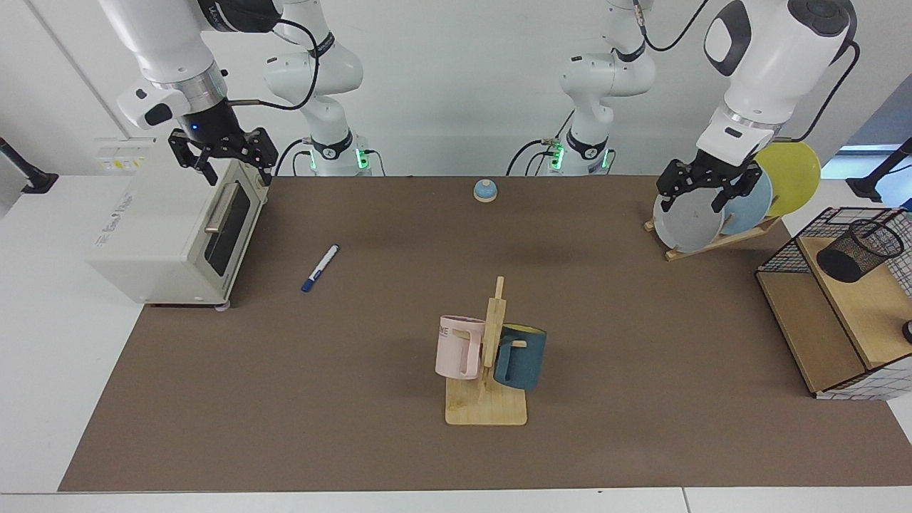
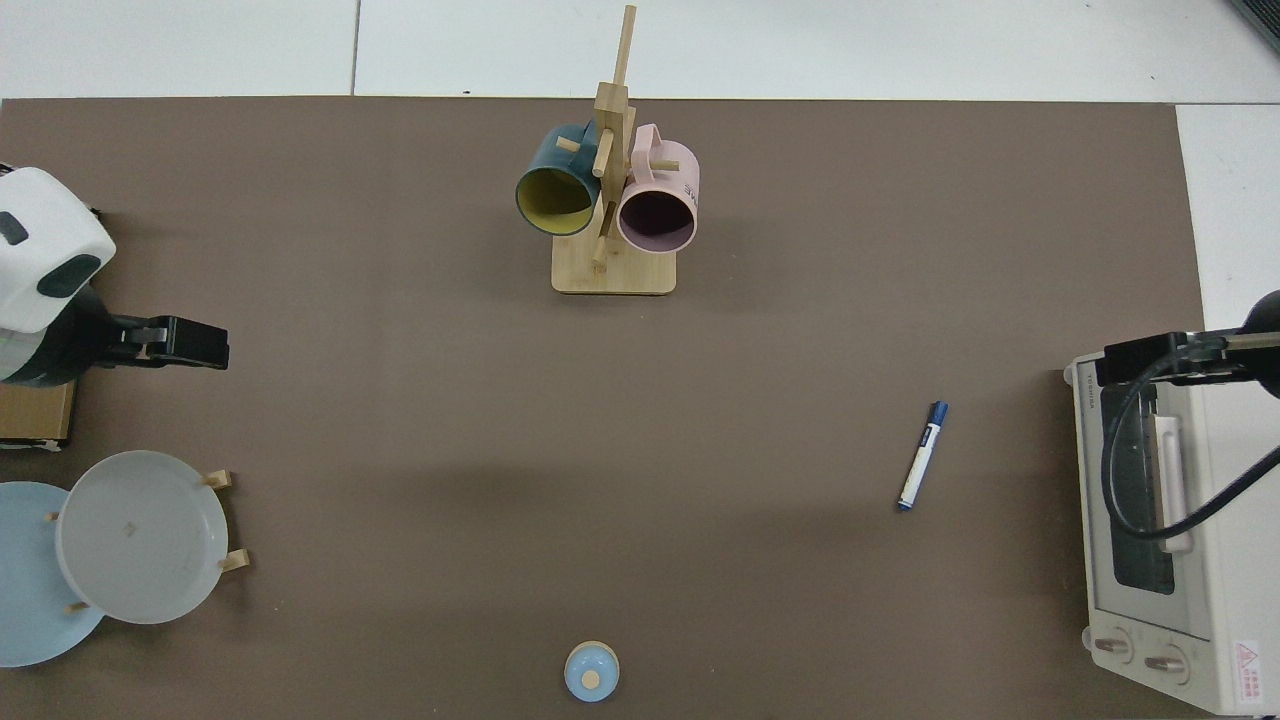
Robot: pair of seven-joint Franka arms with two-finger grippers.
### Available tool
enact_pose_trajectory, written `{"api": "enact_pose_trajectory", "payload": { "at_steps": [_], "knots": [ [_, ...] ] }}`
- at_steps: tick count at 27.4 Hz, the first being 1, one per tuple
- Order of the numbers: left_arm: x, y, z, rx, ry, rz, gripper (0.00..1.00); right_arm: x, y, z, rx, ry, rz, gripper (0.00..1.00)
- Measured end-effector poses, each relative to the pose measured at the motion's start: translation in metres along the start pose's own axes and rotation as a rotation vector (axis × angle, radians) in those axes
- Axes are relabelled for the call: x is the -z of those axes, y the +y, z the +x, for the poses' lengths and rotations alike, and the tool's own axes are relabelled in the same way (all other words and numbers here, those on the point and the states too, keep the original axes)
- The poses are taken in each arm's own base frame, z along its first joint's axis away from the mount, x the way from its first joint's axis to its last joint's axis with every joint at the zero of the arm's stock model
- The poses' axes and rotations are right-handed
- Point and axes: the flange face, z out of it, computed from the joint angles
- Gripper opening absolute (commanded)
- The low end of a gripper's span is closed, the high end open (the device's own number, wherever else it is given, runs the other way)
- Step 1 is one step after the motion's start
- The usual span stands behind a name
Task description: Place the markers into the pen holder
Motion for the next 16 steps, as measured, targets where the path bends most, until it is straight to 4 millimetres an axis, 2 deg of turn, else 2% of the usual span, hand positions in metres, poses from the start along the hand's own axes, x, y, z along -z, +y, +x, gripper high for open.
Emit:
{"api": "enact_pose_trajectory", "payload": {
  "at_steps": [12,16],
  "knots": [
    [-0.003,-0.009,-0.005,0.015,-0.042,0.001,1.00,0.000,0.000,0.000,-0.003,0.000,0.000,1.00],
    [0.003,-0.010,-0.006,0.016,-0.029,0.002,1.00,0.000,-0.001,0.000,-0.001,0.001,0.001,1.00]
  ]
}}
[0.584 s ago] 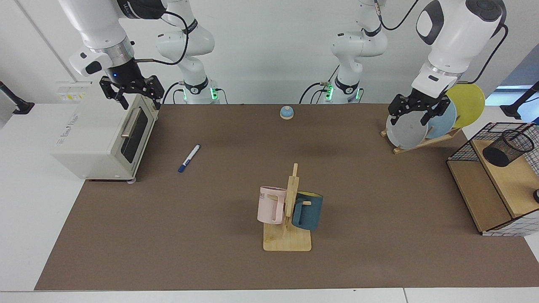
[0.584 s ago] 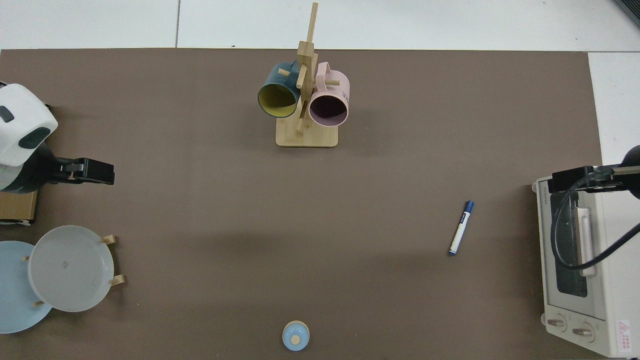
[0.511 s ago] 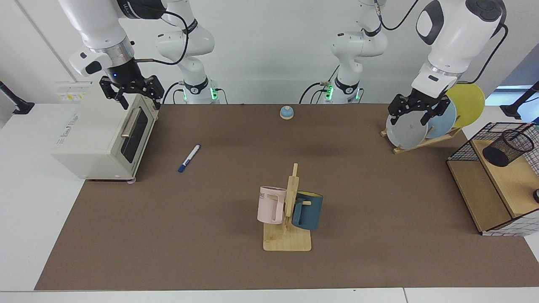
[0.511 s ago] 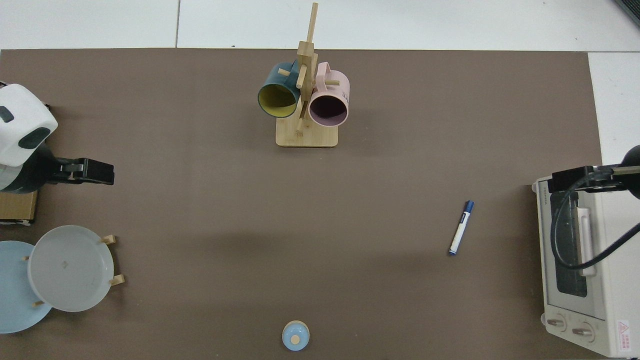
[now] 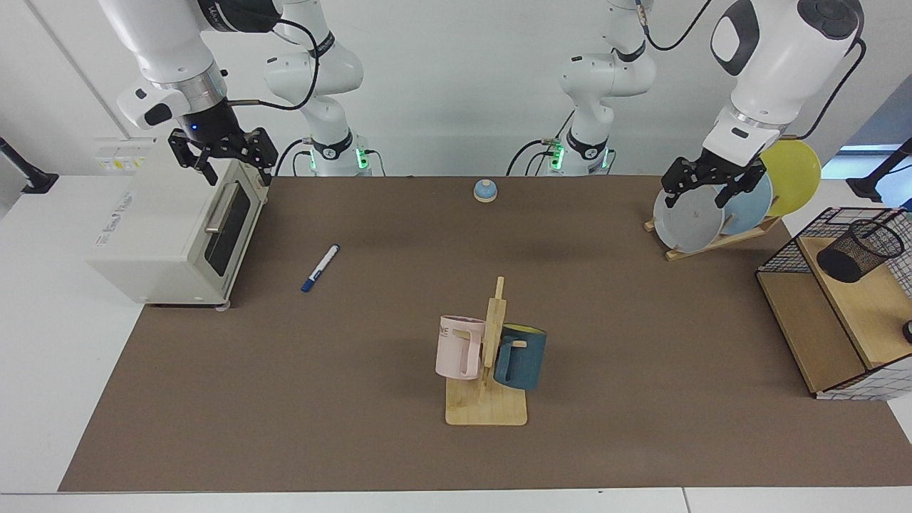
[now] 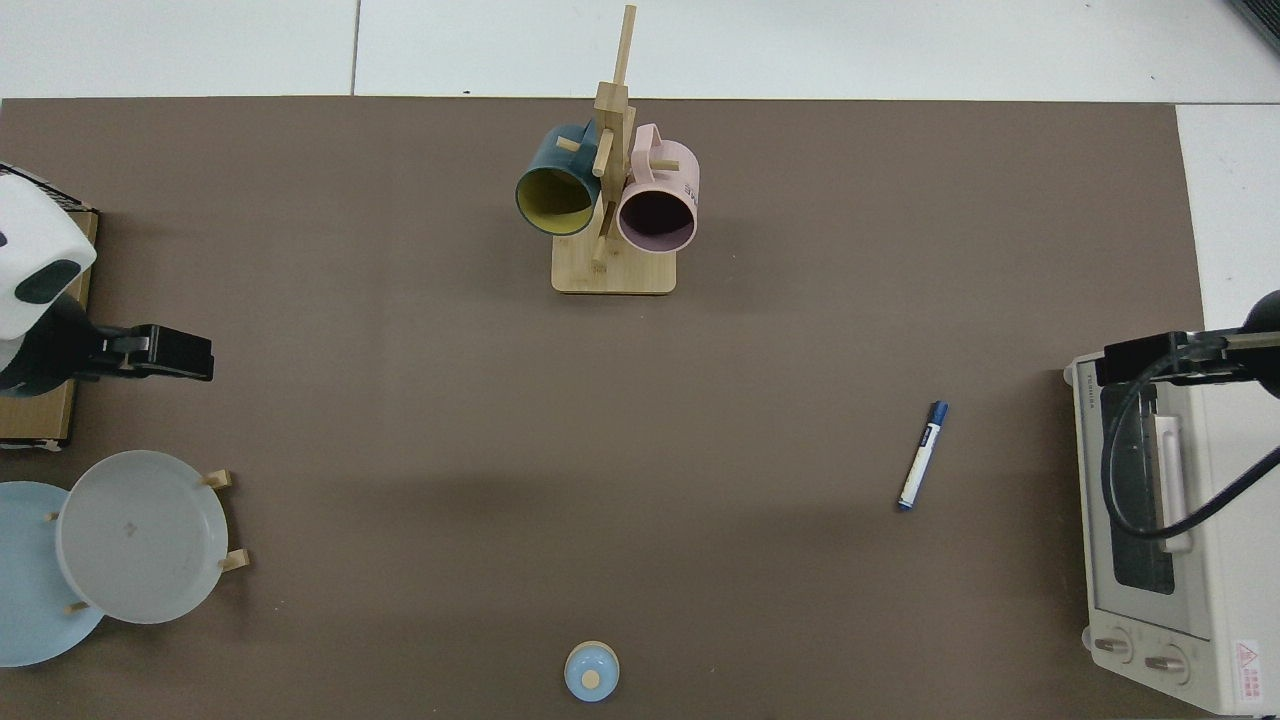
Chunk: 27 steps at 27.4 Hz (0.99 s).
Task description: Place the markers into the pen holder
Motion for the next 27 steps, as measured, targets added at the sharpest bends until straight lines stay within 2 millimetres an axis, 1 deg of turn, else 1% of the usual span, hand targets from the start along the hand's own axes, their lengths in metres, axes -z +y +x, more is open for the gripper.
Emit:
{"api": "enact_pose_trajectory", "payload": {
  "at_steps": [4,6,10,13,15,18,27],
  "knots": [
    [0.018,0.003,-0.002,-0.006,0.035,0.001,1.00,0.002,-0.005,-0.001,0.010,0.004,0.001,1.00],
    [0.023,0.003,-0.003,-0.007,0.043,0.001,1.00,0.003,-0.007,-0.002,0.013,0.006,0.001,1.00],
    [0.024,0.001,-0.007,-0.003,0.029,0.000,1.00,0.004,-0.007,-0.002,-0.005,0.011,0.001,1.00],
    [0.024,0.000,-0.007,-0.001,0.024,0.000,1.00,-0.007,-0.006,0.000,-0.041,0.009,0.001,1.00],
    [0.024,-0.001,-0.008,0.001,0.023,0.000,1.00,-0.022,-0.006,0.001,-0.068,-0.004,0.001,1.00],
    [0.023,-0.003,-0.008,0.004,0.019,0.000,1.00,-0.053,-0.008,0.000,-0.116,-0.043,-0.003,1.00],
    [0.013,-0.016,-0.009,-0.010,-0.001,-0.001,1.00,-0.165,-0.011,-0.004,-0.243,-0.111,-0.020,1.00]
  ]
}}
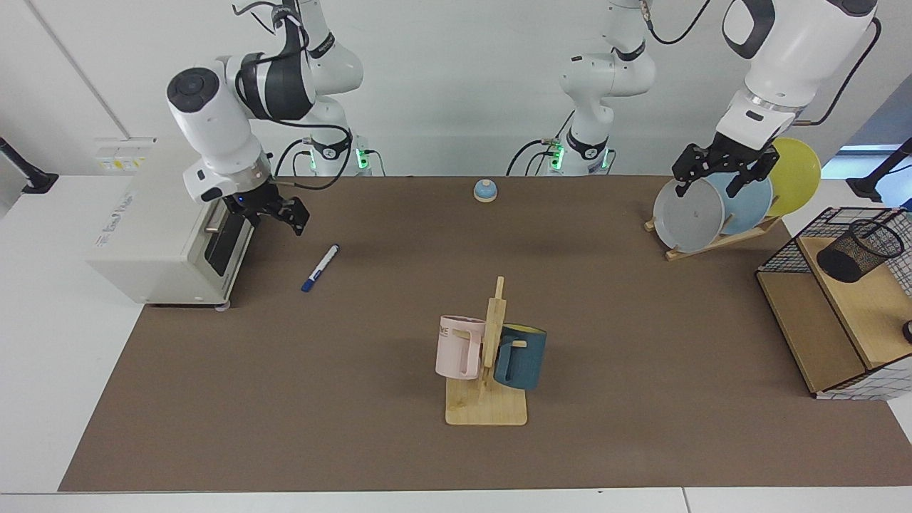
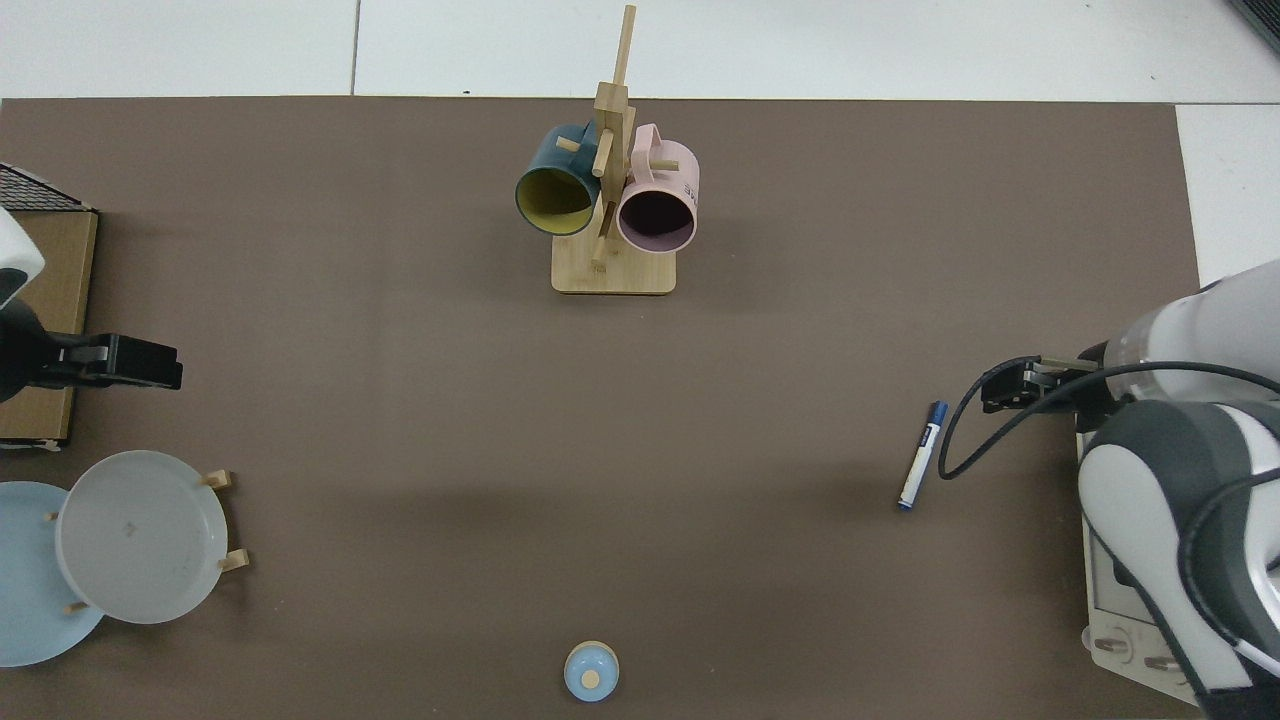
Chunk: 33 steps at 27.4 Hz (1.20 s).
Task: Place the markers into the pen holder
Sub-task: 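Reach the right gripper down to the white blue-capped marker, then close the right gripper on the marker and lift it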
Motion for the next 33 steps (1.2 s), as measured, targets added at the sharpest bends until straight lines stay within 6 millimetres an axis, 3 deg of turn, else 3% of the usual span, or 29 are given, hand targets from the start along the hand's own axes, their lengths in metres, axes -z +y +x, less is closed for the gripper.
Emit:
{"api": "enact_pose_trajectory", "payload": {
  "at_steps": [7,15,21,33],
  "knots": [
    [-0.018,-0.011,0.001,-0.044,-0.015,-0.003,1.00,-0.076,-0.003,0.007,-0.145,0.011,-0.005,1.00],
    [-0.028,-0.010,0.001,-0.128,-0.032,-0.005,1.00,-0.128,-0.006,0.017,-0.226,-0.002,-0.022,1.00],
    [-0.033,-0.011,0.001,-0.136,-0.042,-0.007,1.00,-0.155,-0.009,0.025,-0.275,-0.005,-0.019,1.00],
    [-0.035,-0.011,0.001,-0.155,-0.046,-0.007,1.00,-0.180,-0.014,0.024,-0.291,-0.017,-0.004,0.96]
  ]
}}
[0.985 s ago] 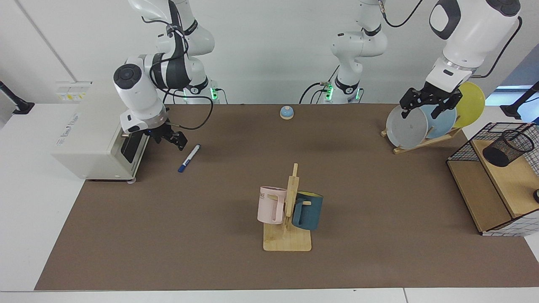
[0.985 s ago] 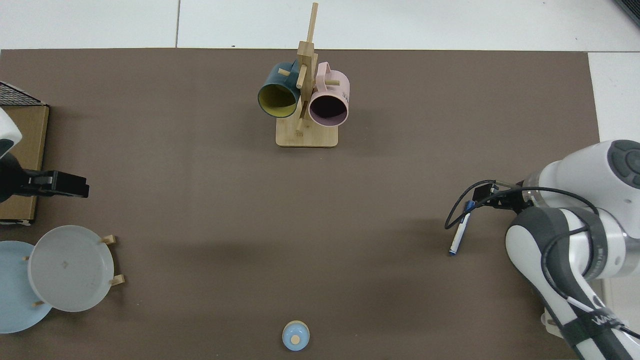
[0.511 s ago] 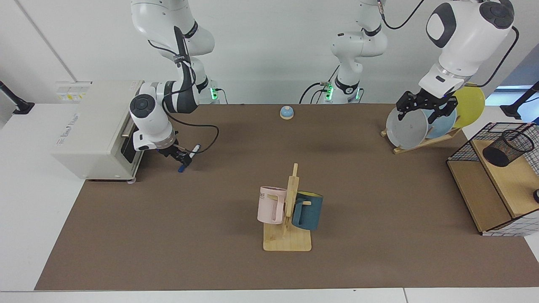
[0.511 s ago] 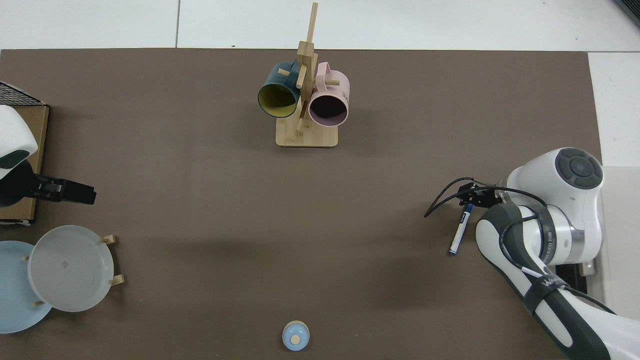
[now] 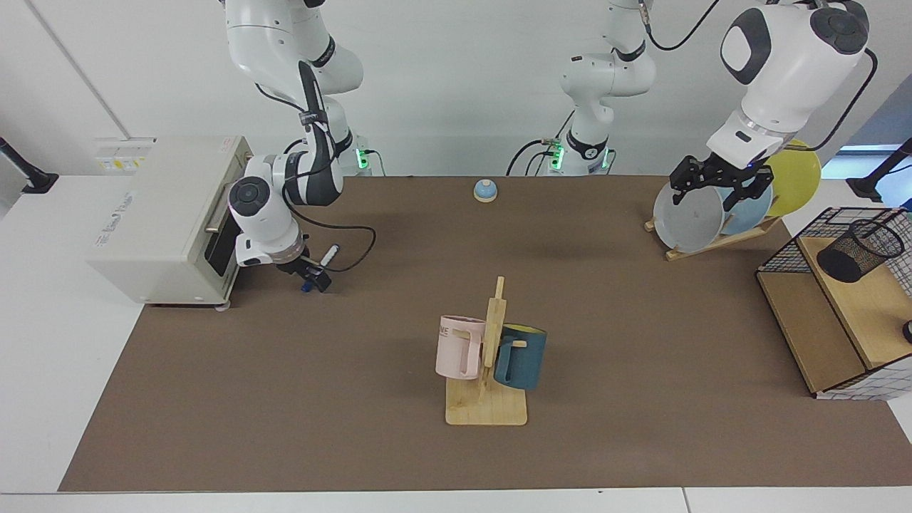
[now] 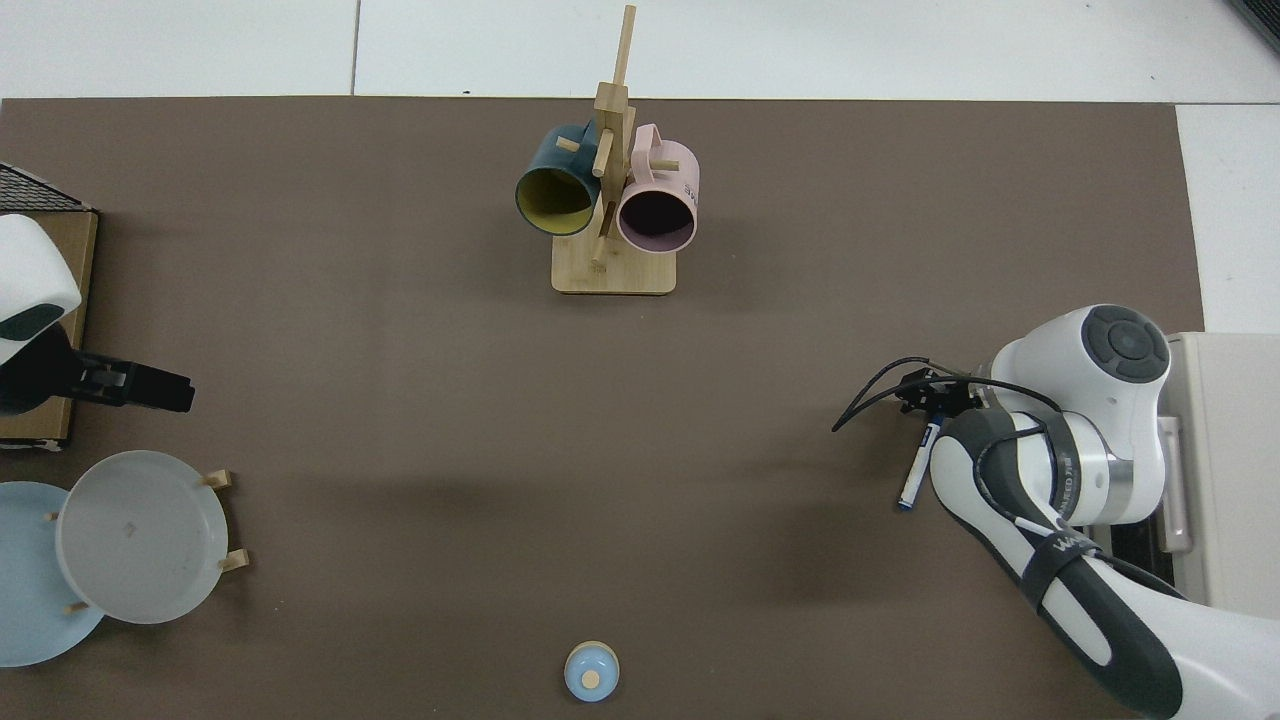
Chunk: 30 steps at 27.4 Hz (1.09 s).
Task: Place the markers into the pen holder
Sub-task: 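Close the right gripper on the marker and lift it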
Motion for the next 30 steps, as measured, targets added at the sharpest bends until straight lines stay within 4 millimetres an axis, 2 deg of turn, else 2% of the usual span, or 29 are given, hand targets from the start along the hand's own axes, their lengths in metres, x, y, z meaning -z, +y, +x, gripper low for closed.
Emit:
{"api": "enact_pose_trajectory", "payload": {
  "at_steps": [4,7,9,10,11,18,24,27,30],
  "knots": [
    [0.000,0.000,0.000,-0.004,0.000,0.000,1.00,-0.004,0.000,-0.001,0.000,0.000,-0.001,0.68],
    [0.000,0.000,0.000,-0.011,0.000,0.000,1.00,-0.002,-0.001,0.000,0.001,0.004,0.003,0.41],
    [0.000,0.000,0.000,-0.026,0.000,0.000,1.00,0.000,-0.002,0.000,0.002,0.007,0.006,0.13],
    [0.000,0.000,0.000,-0.036,0.000,0.000,1.00,0.000,-0.003,0.000,0.003,0.008,0.007,0.03],
    [0.000,0.000,0.000,-0.045,0.000,0.000,1.00,0.001,-0.003,0.000,0.004,0.009,0.008,0.00],
    [0.002,-0.002,0.002,-0.182,0.017,0.011,1.00,0.007,-0.005,0.000,0.012,0.018,0.015,0.00],
    [0.004,-0.014,0.002,-0.315,0.040,0.027,1.00,0.011,-0.005,0.001,0.009,0.000,0.009,0.00],
    [0.003,-0.017,0.002,-0.391,0.041,0.030,1.00,0.024,-0.010,0.004,-0.018,-0.043,0.030,0.00],
    [0.003,-0.017,0.002,-0.470,0.041,0.032,1.00,0.048,-0.020,0.008,-0.047,-0.093,0.072,0.00]
  ]
}}
